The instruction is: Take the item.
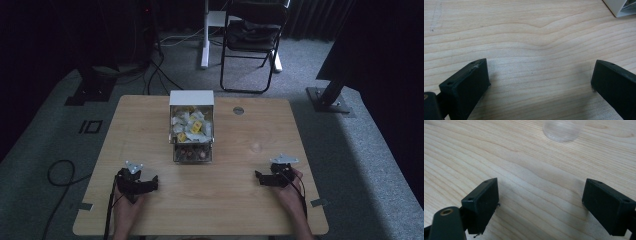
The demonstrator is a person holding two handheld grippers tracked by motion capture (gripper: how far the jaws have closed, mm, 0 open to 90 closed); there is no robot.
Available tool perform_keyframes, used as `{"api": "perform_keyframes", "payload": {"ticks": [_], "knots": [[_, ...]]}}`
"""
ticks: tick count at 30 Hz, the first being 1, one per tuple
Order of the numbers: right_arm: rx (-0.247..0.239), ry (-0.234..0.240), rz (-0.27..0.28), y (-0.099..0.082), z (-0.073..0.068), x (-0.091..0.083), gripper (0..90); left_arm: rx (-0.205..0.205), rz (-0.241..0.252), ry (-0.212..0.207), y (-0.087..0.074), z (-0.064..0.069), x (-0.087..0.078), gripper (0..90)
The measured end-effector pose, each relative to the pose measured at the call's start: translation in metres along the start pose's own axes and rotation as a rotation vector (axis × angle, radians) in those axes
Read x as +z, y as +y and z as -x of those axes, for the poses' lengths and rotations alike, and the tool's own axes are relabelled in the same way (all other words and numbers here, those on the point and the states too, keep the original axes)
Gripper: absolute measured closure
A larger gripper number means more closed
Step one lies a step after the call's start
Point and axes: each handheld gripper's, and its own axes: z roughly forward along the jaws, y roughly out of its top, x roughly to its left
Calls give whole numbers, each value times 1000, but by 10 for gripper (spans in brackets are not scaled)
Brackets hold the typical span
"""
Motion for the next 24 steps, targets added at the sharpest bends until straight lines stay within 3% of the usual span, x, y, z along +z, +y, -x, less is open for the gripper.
{"api": "perform_keyframes", "payload": {"ticks": [9, 24], "knots": [[15, -19, -16, 1, -1, -2, 161, 0, 0, 0, 0, 0, 0, 21], [-5, -24, 28, 10, -13, -15, 202, -1, 0, 0, 0, 0, 0, 21]]}}
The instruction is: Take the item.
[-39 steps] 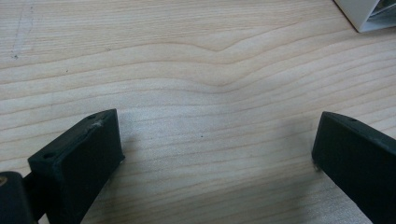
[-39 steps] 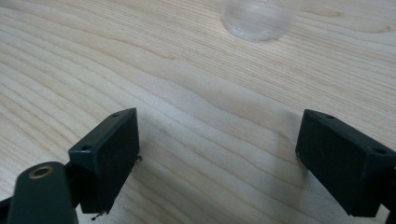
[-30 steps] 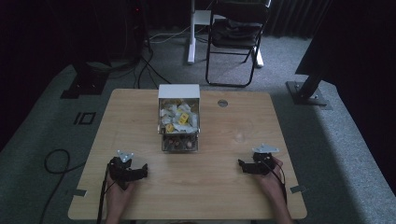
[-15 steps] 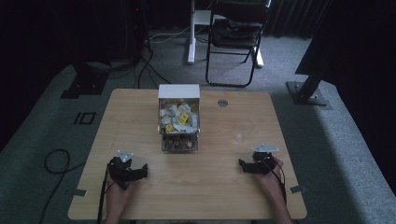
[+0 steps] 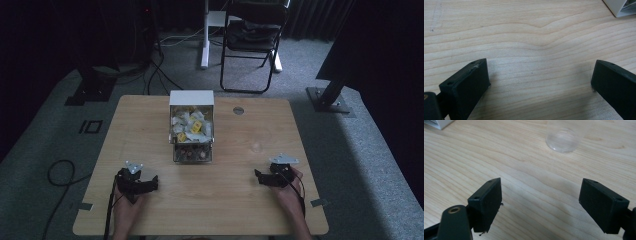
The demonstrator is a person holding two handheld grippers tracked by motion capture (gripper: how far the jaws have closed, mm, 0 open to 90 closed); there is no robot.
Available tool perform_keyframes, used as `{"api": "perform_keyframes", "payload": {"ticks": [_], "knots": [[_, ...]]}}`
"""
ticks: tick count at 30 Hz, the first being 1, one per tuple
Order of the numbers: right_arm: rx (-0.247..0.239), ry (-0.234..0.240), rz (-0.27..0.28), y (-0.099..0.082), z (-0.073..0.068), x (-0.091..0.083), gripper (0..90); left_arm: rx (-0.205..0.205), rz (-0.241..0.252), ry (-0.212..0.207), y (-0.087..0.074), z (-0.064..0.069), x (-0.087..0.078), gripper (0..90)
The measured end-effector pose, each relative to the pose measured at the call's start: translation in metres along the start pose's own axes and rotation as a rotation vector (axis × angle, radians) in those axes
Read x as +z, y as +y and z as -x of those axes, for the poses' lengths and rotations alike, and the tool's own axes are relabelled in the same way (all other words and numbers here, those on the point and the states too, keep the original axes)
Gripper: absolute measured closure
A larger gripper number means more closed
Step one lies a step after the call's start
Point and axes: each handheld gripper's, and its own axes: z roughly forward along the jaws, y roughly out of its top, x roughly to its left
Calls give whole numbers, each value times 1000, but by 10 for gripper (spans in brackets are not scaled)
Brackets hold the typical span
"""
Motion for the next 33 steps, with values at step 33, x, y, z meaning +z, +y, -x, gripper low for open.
{"api": "perform_keyframes", "payload": {"ticks": [33], "knots": [[-69, 74, 74, 25, -36, -24, 248, 1, 0, 0, 0, 0, 0, 21]]}}
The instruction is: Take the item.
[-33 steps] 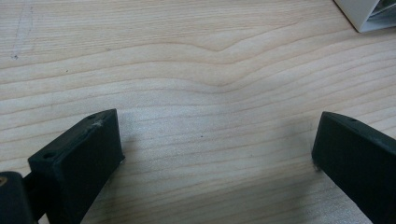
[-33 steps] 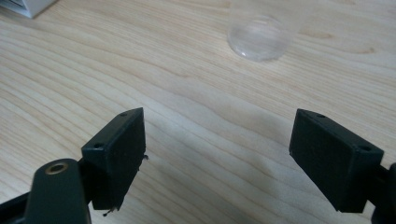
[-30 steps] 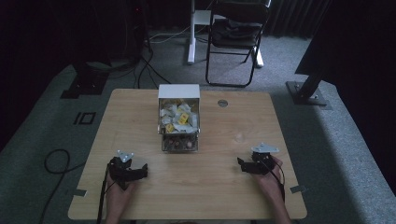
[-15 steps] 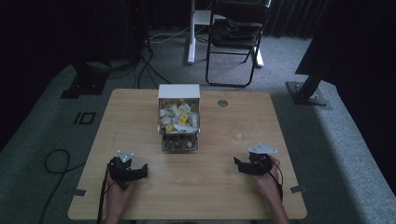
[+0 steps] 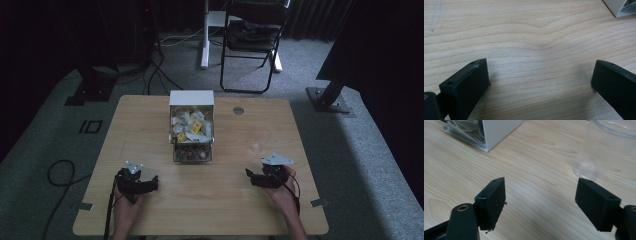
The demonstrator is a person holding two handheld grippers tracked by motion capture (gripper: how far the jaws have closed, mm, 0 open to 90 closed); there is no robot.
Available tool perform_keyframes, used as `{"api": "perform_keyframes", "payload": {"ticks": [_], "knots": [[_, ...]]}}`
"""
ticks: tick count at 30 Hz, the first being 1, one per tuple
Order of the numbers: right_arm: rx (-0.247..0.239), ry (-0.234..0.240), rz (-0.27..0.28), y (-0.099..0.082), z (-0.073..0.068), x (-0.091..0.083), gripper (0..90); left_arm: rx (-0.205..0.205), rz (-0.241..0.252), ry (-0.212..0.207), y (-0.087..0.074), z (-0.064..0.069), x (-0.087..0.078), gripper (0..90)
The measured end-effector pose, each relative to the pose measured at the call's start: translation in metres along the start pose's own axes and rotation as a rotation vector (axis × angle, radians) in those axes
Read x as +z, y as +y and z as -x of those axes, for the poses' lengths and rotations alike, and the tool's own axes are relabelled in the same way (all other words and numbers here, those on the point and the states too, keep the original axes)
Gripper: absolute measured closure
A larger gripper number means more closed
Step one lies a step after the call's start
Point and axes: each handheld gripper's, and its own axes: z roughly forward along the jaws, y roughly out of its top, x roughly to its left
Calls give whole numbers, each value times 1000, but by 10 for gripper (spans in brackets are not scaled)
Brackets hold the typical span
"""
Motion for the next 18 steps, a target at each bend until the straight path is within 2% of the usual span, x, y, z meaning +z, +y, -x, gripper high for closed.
{"api": "perform_keyframes", "payload": {"ticks": [18], "knots": [[-45, 37, 12, 12, -19, 1, 265, 0, 0, 0, 0, 0, 0, 21]]}}
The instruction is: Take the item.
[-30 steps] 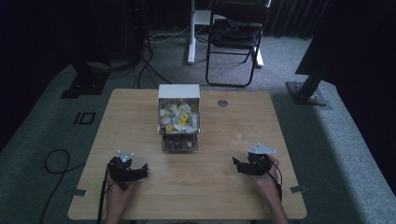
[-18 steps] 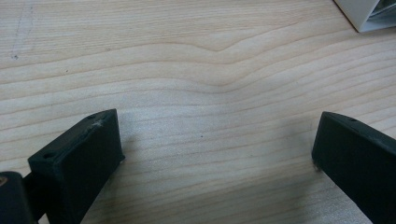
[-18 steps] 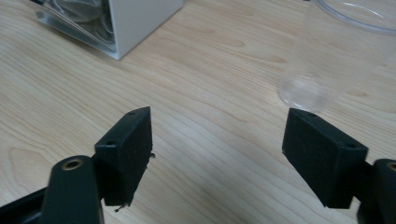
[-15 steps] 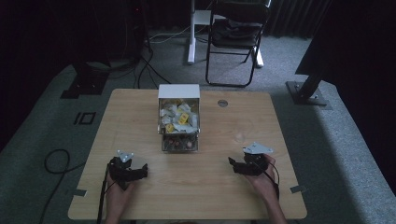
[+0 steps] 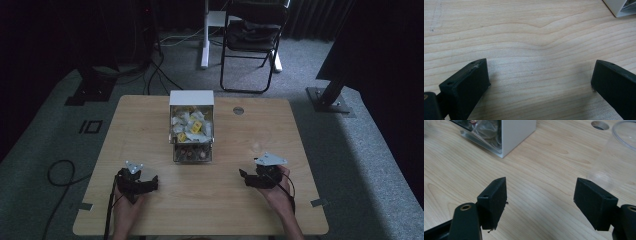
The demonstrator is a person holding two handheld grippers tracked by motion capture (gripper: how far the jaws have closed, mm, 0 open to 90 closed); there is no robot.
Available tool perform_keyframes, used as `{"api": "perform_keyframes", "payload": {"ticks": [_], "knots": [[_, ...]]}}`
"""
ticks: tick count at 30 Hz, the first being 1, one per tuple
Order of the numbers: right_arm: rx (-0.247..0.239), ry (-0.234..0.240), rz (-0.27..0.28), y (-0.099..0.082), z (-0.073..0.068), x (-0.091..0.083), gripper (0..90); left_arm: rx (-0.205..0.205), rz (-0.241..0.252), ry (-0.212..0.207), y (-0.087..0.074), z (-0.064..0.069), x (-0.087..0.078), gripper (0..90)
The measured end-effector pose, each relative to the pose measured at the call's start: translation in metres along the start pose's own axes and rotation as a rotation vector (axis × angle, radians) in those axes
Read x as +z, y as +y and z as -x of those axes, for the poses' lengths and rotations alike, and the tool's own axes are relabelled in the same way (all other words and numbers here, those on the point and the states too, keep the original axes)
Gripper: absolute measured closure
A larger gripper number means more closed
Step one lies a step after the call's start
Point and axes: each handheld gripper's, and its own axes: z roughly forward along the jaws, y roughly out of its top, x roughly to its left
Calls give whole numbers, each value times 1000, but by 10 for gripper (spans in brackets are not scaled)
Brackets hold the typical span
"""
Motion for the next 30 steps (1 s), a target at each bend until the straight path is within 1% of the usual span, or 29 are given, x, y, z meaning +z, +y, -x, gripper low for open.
{"api": "perform_keyframes", "payload": {"ticks": [2, 15, 23, 30], "knots": [[-8, 8, 5, 2, -3, 0, 283, 0, 0, 0, 0, 0, 0, 21], [-34, 36, 16, 9, -16, 0, 292, -2, 0, 0, 0, 0, 0, 21], [-45, 46, 31, 13, -21, 0, 301, -2, 0, 0, 0, 0, 0, 21], [-52, 59, 41, 17, -26, 0, 333, -2, 0, 0, 0, 0, 0, 21]]}}
